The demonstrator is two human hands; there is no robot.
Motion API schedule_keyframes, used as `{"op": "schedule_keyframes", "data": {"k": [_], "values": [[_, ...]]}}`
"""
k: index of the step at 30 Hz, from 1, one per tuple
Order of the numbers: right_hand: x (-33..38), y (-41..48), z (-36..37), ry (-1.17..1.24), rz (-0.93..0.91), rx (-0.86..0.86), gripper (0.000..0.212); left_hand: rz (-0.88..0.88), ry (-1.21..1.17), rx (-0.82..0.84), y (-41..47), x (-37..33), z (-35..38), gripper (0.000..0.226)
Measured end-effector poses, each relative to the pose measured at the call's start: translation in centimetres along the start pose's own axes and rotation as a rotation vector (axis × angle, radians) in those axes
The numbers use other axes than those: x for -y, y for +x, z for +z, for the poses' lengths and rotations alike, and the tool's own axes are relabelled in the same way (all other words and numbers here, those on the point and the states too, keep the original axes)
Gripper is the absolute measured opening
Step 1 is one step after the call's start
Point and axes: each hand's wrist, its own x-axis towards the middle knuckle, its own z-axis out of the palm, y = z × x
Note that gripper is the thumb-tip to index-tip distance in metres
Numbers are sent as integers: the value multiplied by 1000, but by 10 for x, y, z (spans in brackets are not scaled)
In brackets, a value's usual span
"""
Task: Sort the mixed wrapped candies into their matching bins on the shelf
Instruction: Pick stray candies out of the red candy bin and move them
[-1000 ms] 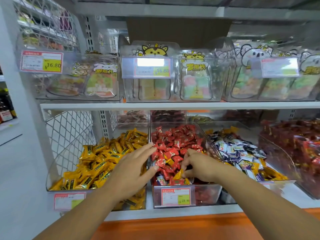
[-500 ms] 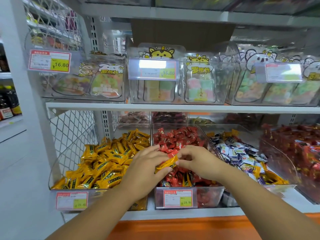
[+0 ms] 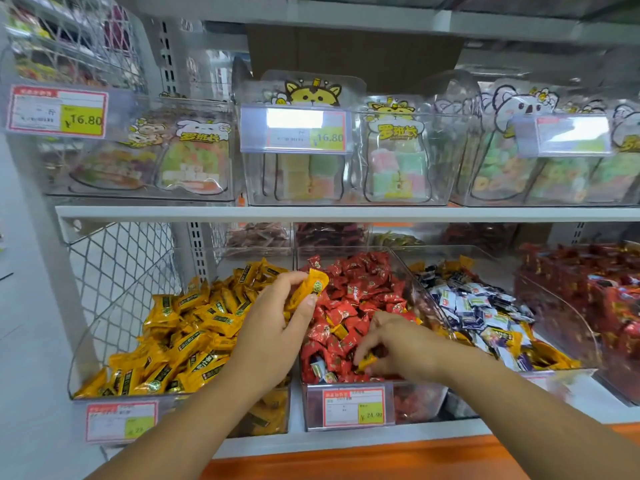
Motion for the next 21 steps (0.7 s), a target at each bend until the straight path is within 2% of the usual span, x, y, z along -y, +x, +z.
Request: {"op": "schedule_keyframes", "data": {"k": [2,6,8,11,15,17,19,21], "values": [[0,-2,-9,119,0,-137,17,-27,14,25,1,0,-4,26],[11,-9,-34,451,7,-411,6,-100,14,110,4,-1,-8,40],[26,-11,-37,721,-28,-406,5,-130,-43,151,4,-5,-8,32],[48,-8,-32,969,-85,-349,7,-110,-48,157,8,-3,-6,55],[55,1,-30,1111,-46,-344,10,-102,-30,130,14,0,-12,20],[46,6,-27,1003,30,-343,14,-113,-35,120,14,3,-19,19],[34,11,-20,589,119,-331,17,-160,-66,84,12,4,-24,23],[29,15,-7,332,155,-269,20,-228,-114,60,12,9,-26,27]]}}
